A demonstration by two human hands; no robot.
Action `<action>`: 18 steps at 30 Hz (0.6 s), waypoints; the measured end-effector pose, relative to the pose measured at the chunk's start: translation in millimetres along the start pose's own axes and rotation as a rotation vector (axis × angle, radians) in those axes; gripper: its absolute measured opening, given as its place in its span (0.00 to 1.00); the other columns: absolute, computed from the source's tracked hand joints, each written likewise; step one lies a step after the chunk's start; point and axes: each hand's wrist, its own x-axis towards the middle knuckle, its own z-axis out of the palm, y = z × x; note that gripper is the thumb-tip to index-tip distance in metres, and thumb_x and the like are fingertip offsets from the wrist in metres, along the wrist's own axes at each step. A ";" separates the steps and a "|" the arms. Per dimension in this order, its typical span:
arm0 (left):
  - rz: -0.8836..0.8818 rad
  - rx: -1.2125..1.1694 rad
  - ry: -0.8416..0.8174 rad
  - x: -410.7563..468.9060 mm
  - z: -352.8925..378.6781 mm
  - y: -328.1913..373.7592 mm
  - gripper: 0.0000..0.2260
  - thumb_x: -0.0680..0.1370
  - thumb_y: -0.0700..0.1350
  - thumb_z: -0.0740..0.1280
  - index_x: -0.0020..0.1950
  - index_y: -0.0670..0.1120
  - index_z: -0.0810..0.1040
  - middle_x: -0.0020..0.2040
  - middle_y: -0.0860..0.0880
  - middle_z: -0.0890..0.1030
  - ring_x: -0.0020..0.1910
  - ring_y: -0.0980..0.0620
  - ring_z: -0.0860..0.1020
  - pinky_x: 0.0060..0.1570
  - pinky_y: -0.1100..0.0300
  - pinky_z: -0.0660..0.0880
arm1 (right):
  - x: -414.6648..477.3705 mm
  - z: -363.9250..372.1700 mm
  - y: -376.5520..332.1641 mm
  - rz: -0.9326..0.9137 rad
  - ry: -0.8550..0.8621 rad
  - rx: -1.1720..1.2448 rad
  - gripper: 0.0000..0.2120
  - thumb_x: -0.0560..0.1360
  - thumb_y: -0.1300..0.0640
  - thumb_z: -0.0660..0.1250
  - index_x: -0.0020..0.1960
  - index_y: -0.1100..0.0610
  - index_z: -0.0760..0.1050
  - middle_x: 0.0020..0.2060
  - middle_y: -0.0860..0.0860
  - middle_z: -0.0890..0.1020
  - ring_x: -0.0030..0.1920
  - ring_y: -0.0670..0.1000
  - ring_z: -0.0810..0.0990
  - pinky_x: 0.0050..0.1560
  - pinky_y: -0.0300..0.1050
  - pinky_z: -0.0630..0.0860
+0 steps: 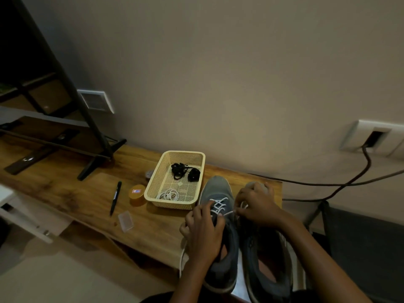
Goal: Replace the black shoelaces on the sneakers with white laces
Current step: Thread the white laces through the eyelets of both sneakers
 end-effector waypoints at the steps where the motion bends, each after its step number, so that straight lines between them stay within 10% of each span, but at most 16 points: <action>1: 0.003 0.021 -0.002 -0.2 -0.1 0.1 0.19 0.77 0.59 0.51 0.68 0.59 0.63 0.70 0.56 0.63 0.70 0.52 0.58 0.65 0.50 0.53 | -0.8 -3.4 1.7 0.004 -0.003 0.016 0.08 0.76 0.49 0.63 0.49 0.49 0.78 0.54 0.44 0.78 0.64 0.49 0.64 0.70 0.58 0.43; 9: -0.008 0.062 0.013 -0.9 0.6 0.2 0.18 0.78 0.57 0.52 0.67 0.58 0.65 0.70 0.56 0.64 0.70 0.52 0.57 0.66 0.50 0.52 | -9.3 -41.4 13.9 -0.039 -0.067 0.184 0.10 0.74 0.54 0.68 0.34 0.48 0.75 0.30 0.41 0.77 0.36 0.39 0.74 0.55 0.47 0.68; 18: -0.038 0.058 -0.031 -0.8 0.1 3.1 0.21 0.74 0.58 0.49 0.66 0.59 0.66 0.69 0.56 0.64 0.70 0.52 0.57 0.66 0.48 0.52 | -51.9 -118.8 -0.8 -0.090 -0.032 0.414 0.10 0.73 0.62 0.69 0.36 0.50 0.80 0.27 0.48 0.81 0.30 0.41 0.79 0.45 0.40 0.76</action>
